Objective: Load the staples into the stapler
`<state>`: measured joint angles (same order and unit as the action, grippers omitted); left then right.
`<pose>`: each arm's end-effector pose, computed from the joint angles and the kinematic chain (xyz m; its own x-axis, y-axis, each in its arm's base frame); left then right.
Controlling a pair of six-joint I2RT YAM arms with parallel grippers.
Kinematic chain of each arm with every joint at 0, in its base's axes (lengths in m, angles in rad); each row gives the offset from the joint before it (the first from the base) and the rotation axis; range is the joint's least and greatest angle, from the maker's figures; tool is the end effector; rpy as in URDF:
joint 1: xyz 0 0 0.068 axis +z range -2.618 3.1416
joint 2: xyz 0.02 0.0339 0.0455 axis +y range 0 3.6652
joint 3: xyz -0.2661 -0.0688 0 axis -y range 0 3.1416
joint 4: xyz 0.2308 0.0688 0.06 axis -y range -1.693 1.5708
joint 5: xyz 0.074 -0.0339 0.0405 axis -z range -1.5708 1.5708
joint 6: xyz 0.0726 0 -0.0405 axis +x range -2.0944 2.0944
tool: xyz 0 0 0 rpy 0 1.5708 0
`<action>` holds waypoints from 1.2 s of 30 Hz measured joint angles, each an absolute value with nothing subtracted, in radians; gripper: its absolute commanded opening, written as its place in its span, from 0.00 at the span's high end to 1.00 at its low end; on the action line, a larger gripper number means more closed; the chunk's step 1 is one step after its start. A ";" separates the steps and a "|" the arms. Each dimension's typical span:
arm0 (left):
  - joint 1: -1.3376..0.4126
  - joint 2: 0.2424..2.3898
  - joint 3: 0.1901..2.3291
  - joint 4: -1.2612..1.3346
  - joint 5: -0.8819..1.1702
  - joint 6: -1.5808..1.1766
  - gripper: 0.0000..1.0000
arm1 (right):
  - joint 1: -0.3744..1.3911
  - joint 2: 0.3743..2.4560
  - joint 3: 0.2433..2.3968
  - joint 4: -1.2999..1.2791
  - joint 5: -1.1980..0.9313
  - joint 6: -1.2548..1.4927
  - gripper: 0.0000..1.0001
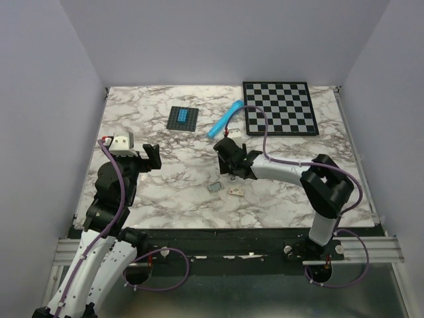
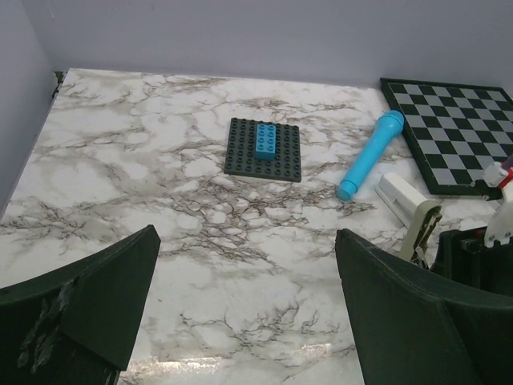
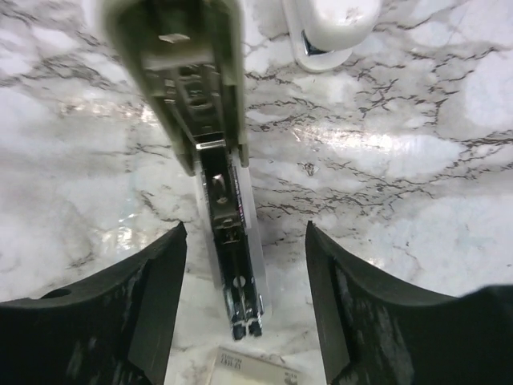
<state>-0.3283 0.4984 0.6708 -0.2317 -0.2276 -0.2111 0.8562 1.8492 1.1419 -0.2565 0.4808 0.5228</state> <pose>0.1452 -0.0322 0.3308 -0.0760 -0.1898 -0.9789 0.0869 0.9767 -0.1961 0.2786 0.2699 0.1513 -0.7144 -0.1479 -0.6839 -0.1617 0.9858 -0.0443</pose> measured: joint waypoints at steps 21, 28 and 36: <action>-0.320 0.468 0.671 -0.230 -0.220 -0.224 0.01 | 0.891 1.644 1.230 -0.504 0.146 0.451 0.43; -0.316 0.453 0.670 -0.226 -0.210 -0.229 0.01 | 0.912 1.765 1.289 -0.552 0.126 0.455 0.55; -0.315 0.447 0.663 -0.225 -0.196 -0.232 0.01 | 0.917 1.854 1.328 -0.573 0.125 0.455 0.59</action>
